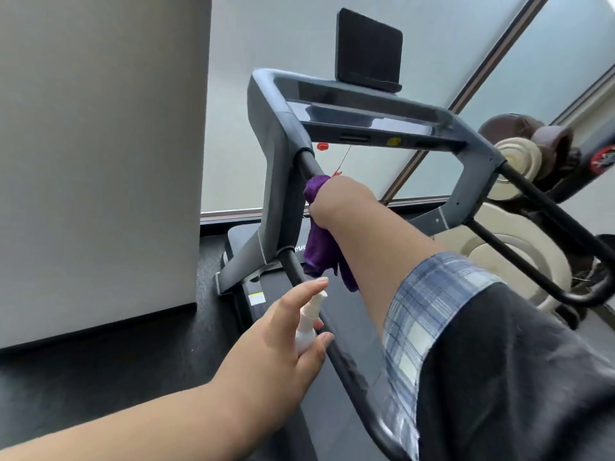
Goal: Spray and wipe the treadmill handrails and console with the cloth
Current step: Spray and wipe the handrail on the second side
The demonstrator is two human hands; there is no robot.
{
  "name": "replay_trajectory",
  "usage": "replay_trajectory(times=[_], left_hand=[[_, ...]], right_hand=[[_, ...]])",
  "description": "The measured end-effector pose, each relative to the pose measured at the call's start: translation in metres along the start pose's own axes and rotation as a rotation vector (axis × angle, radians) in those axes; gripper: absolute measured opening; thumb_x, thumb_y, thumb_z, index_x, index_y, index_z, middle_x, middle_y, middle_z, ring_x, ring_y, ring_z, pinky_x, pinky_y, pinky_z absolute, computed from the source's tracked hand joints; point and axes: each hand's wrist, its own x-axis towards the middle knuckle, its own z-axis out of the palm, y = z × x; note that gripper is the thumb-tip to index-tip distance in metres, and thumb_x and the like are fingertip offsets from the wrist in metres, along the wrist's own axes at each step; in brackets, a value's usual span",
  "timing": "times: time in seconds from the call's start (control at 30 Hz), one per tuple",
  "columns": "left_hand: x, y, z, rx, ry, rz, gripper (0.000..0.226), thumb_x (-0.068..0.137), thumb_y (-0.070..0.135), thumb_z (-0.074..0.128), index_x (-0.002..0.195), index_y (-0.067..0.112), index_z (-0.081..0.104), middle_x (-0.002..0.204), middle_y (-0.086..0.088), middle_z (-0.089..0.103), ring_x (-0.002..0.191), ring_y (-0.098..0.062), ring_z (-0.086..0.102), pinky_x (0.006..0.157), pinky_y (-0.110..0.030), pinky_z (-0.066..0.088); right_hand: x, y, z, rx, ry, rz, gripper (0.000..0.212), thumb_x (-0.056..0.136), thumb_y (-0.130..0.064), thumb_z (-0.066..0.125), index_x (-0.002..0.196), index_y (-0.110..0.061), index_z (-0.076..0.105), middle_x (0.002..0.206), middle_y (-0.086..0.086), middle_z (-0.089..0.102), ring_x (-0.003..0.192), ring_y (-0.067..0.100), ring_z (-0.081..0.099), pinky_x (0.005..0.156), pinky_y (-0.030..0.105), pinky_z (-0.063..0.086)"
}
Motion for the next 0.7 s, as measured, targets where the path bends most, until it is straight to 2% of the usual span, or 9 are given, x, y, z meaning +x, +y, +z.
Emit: replay_trajectory(times=[0.07, 0.1, 0.17, 0.23, 0.33, 0.4, 0.5, 0.6, 0.7], left_hand=[[-0.001, 0.003, -0.002, 0.034, -0.005, 0.042, 0.074, 0.092, 0.033, 0.068, 0.13, 0.076, 0.021, 0.114, 0.036, 0.048, 0.098, 0.007, 0.056, 0.079, 0.0, 0.036], [-0.001, 0.004, -0.004, 0.051, -0.013, 0.054, 0.072, 0.091, 0.037, 0.067, 0.132, 0.075, 0.021, 0.116, 0.034, 0.048, 0.101, 0.005, 0.055, 0.08, 0.0, 0.037], [0.001, 0.004, -0.011, 0.068, -0.017, 0.076, 0.066, 0.09, 0.045, 0.061, 0.134, 0.074, 0.02, 0.119, 0.033, 0.046, 0.102, 0.005, 0.056, 0.081, -0.001, 0.038], [0.008, 0.002, -0.02, 0.069, -0.019, 0.102, 0.062, 0.089, 0.05, 0.055, 0.135, 0.073, 0.019, 0.122, 0.03, 0.045, 0.102, 0.006, 0.056, 0.082, -0.002, 0.039], [0.017, -0.008, -0.032, 0.093, -0.009, 0.131, 0.062, 0.09, 0.047, 0.055, 0.138, 0.069, 0.022, 0.113, 0.029, 0.053, 0.097, 0.008, 0.057, 0.079, -0.002, 0.04], [0.021, -0.015, -0.039, 0.113, -0.006, 0.135, 0.062, 0.09, 0.044, 0.057, 0.141, 0.061, 0.026, 0.1, 0.027, 0.056, 0.089, 0.003, 0.058, 0.075, -0.006, 0.043], [0.023, -0.027, -0.048, 0.096, -0.009, 0.139, 0.059, 0.091, 0.041, 0.057, 0.143, 0.052, 0.029, 0.101, 0.026, 0.054, 0.083, -0.001, 0.058, 0.073, -0.008, 0.045], [0.023, -0.038, -0.055, 0.078, -0.026, 0.096, 0.06, 0.091, 0.047, 0.053, 0.14, 0.063, 0.022, 0.102, 0.032, 0.052, 0.088, 0.005, 0.056, 0.075, -0.003, 0.041], [0.02, -0.041, -0.056, 0.084, -0.069, 0.11, 0.063, 0.091, 0.051, 0.05, 0.136, 0.072, 0.013, 0.105, 0.03, 0.052, 0.095, 0.003, 0.055, 0.079, -0.006, 0.042]], right_hand=[[-0.001, 0.004, 0.006, 0.105, 0.07, 0.05, 0.032, 0.088, -0.025, 0.062, 0.12, -0.022, 0.06, 0.106, 0.004, 0.056, 0.103, 0.033, 0.059, 0.085, 0.041, 0.052], [-0.004, 0.008, 0.012, 0.185, 0.111, 0.084, 0.027, 0.087, -0.029, 0.061, 0.114, -0.022, 0.06, 0.107, 0.005, 0.059, 0.099, 0.033, 0.061, 0.085, 0.04, 0.052], [-0.011, 0.02, 0.027, 0.319, 0.178, 0.131, 0.025, 0.083, -0.039, 0.061, 0.1, -0.021, 0.057, 0.092, 0.003, 0.061, 0.083, 0.03, 0.061, 0.076, 0.037, 0.051], [-0.017, 0.027, 0.039, 0.363, 0.205, 0.16, 0.029, 0.079, -0.047, 0.06, 0.094, -0.021, 0.056, 0.078, -0.002, 0.057, 0.072, 0.026, 0.058, 0.069, 0.035, 0.048], [-0.003, 0.024, 0.036, 0.269, 0.162, 0.16, 0.038, 0.085, -0.051, 0.055, 0.105, -0.019, 0.061, 0.084, 0.0, 0.055, 0.078, 0.029, 0.058, 0.07, 0.036, 0.045], [0.015, 0.016, 0.024, 0.18, 0.104, 0.153, 0.045, 0.09, -0.053, 0.053, 0.116, -0.017, 0.062, 0.097, 0.006, 0.059, 0.089, 0.033, 0.059, 0.076, 0.037, 0.046], [0.045, 0.004, 0.007, 0.066, 0.014, 0.132, 0.058, 0.095, -0.057, 0.049, 0.13, -0.011, 0.059, 0.123, 0.013, 0.06, 0.112, 0.036, 0.058, 0.088, 0.039, 0.044], [0.07, -0.01, -0.009, 0.01, -0.014, 0.135, 0.063, 0.097, -0.056, 0.046, 0.139, -0.008, 0.053, 0.136, 0.016, 0.054, 0.122, 0.037, 0.053, 0.096, 0.039, 0.043], [0.085, -0.028, -0.02, -0.008, 0.002, 0.126, 0.051, 0.1, -0.043, 0.047, 0.139, -0.011, 0.052, 0.132, 0.016, 0.056, 0.12, 0.038, 0.054, 0.097, 0.043, 0.045]])
